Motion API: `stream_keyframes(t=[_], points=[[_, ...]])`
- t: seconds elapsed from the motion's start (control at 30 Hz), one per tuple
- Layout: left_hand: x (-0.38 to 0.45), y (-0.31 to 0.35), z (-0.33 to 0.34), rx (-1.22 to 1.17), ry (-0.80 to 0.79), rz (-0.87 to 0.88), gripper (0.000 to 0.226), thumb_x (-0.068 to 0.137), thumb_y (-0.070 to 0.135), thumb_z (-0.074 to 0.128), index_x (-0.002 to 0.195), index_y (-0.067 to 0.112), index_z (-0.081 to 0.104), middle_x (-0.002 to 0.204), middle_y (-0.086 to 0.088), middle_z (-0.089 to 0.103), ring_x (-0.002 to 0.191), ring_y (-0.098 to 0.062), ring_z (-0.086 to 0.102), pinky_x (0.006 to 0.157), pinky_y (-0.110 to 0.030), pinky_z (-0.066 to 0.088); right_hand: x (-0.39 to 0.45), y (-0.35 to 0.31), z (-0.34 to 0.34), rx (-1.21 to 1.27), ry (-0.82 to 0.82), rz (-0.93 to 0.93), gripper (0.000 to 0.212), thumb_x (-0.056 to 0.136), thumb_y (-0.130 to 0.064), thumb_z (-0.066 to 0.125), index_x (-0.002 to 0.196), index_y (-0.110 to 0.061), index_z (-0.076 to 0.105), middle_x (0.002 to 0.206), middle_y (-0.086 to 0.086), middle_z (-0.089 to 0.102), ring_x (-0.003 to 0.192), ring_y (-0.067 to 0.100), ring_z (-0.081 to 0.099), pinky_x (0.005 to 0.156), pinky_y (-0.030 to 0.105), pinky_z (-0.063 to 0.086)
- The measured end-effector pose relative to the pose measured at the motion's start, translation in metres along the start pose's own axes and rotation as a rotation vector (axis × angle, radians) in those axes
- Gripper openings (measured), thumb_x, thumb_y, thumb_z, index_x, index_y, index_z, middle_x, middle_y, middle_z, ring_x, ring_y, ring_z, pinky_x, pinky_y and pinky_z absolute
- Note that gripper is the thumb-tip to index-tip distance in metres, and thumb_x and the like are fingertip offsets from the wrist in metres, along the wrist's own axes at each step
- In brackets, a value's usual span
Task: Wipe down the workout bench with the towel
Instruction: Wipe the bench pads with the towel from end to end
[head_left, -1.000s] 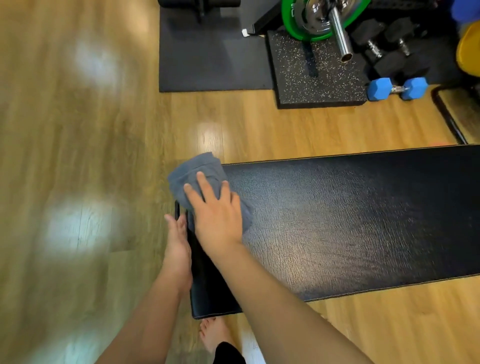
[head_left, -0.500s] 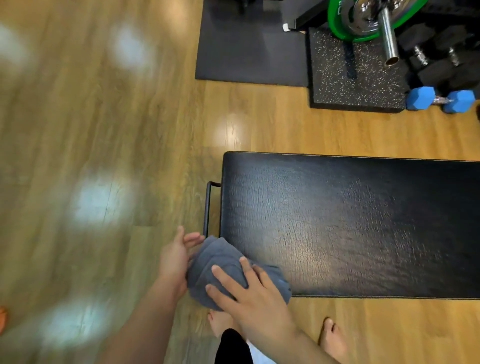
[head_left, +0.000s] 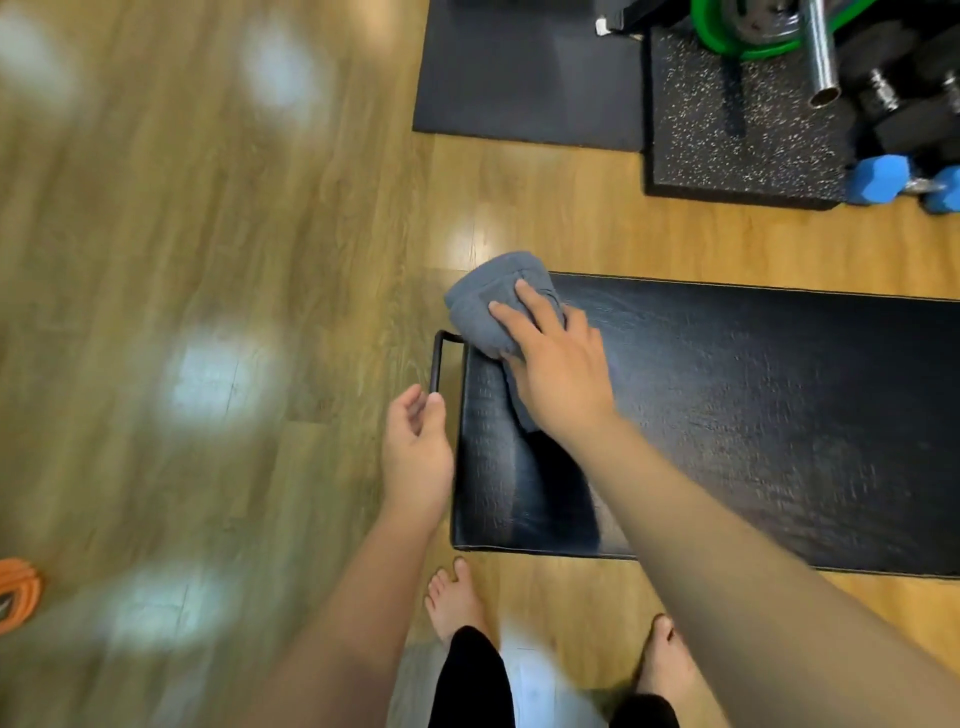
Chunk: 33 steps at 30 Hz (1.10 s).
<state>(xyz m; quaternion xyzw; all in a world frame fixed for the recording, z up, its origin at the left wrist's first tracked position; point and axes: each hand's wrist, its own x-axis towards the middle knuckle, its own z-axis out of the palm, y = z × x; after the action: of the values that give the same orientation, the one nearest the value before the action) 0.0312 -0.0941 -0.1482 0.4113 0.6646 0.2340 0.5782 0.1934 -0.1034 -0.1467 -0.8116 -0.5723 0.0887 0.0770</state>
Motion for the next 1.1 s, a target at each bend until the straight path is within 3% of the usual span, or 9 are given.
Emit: stream_keyframes(t=[0.1,0.23,0.37,0.47,0.6,0.7,0.87,1.0,1.1], points=[[-0.008,-0.015,0.004,-0.051,0.028,-0.108,0.039,0.102,0.034,0.046,0.138,0.018,0.047,0.13,0.002,0.054,0.117,-0.014,0.053,0.102,-0.031,0.039,-0.039,-0.022,0.007,0.013,0.04,0.092,0.05,0.091,-0.028,0.059,0.139,-0.035,0.047,0.157,-0.003,0.034,0.123,0.045,0.045,0.09,0.049,0.041],[-0.018,-0.03,0.01,-0.08,0.094,-0.145,0.037,0.102,0.027,0.045,0.136,0.013,0.047,0.135,-0.011,0.057,0.122,-0.026,0.056,0.11,-0.047,0.04,-0.135,-0.033,0.018,-0.014,-0.007,-0.036,0.06,0.082,-0.023,0.065,0.138,-0.036,0.048,0.155,-0.004,0.038,0.12,0.045,0.051,0.087,0.048,0.047],[-0.03,-0.032,0.027,0.036,0.123,-0.06,0.043,0.102,0.021,0.048,0.142,0.008,0.041,0.147,-0.012,0.047,0.135,-0.025,0.046,0.116,-0.039,0.032,-0.188,-0.01,0.016,-0.044,-0.077,-0.149,0.055,0.083,-0.032,0.047,0.138,-0.038,0.049,0.154,-0.004,0.041,0.121,0.043,0.055,0.087,0.046,0.05],[-0.044,-0.032,0.043,0.149,0.097,0.046,0.051,0.1,0.026,0.05,0.147,0.012,0.037,0.153,-0.007,0.041,0.142,-0.021,0.038,0.119,-0.04,0.027,-0.19,0.022,0.013,-0.049,-0.057,-0.127,0.063,0.083,-0.027,0.064,0.141,-0.039,0.044,0.157,-0.005,0.036,0.123,0.042,0.052,0.09,0.046,0.049],[-0.055,-0.032,0.057,0.377,0.07,0.156,0.058,0.096,0.036,0.05,0.149,0.016,0.035,0.16,-0.008,0.031,0.149,-0.024,0.025,0.123,-0.049,0.014,-0.188,0.085,-0.005,-0.024,0.032,0.069,0.062,0.085,-0.027,0.067,0.142,-0.035,0.044,0.157,-0.002,0.035,0.115,0.04,0.049,0.086,0.047,0.047],[-0.066,-0.031,0.067,0.521,0.065,0.233,0.059,0.098,0.029,0.052,0.151,0.01,0.032,0.165,-0.011,0.016,0.153,-0.025,0.009,0.123,-0.047,-0.001,-0.192,0.142,-0.02,-0.033,0.09,0.246,0.056,0.09,-0.025,0.064,0.143,-0.033,0.043,0.157,0.0,0.034,0.106,0.039,0.049,0.084,0.048,0.046],[-0.086,-0.036,0.09,0.588,-0.088,0.378,0.063,0.099,0.029,0.051,0.154,0.012,0.025,0.167,-0.004,0.006,0.154,-0.017,-0.004,0.124,-0.041,-0.006,-0.202,0.226,-0.039,-0.007,0.225,0.663,0.05,0.093,-0.025,0.059,0.142,-0.03,0.046,0.156,0.003,0.035,0.104,0.045,0.048,0.089,0.051,0.043],[-0.101,-0.039,0.105,0.765,-0.132,0.495,0.064,0.098,0.035,0.05,0.153,0.014,0.027,0.167,-0.004,0.005,0.154,-0.021,-0.005,0.124,-0.042,-0.004,-0.2,0.24,-0.04,0.028,0.312,0.913,0.048,0.095,-0.028,0.055,0.141,-0.035,0.044,0.158,-0.003,0.031,0.109,0.043,0.045,0.092,0.053,0.04],[-0.124,-0.045,0.123,0.787,-0.217,0.579,0.062,0.1,0.041,0.042,0.155,0.019,0.022,0.167,0.002,0.002,0.153,-0.013,-0.01,0.122,-0.036,-0.007,-0.181,0.218,-0.037,0.031,0.333,1.038,0.05,0.093,-0.026,0.055,0.141,-0.035,0.045,0.158,-0.004,0.031,0.107,0.042,0.045,0.09,0.05,0.038]])
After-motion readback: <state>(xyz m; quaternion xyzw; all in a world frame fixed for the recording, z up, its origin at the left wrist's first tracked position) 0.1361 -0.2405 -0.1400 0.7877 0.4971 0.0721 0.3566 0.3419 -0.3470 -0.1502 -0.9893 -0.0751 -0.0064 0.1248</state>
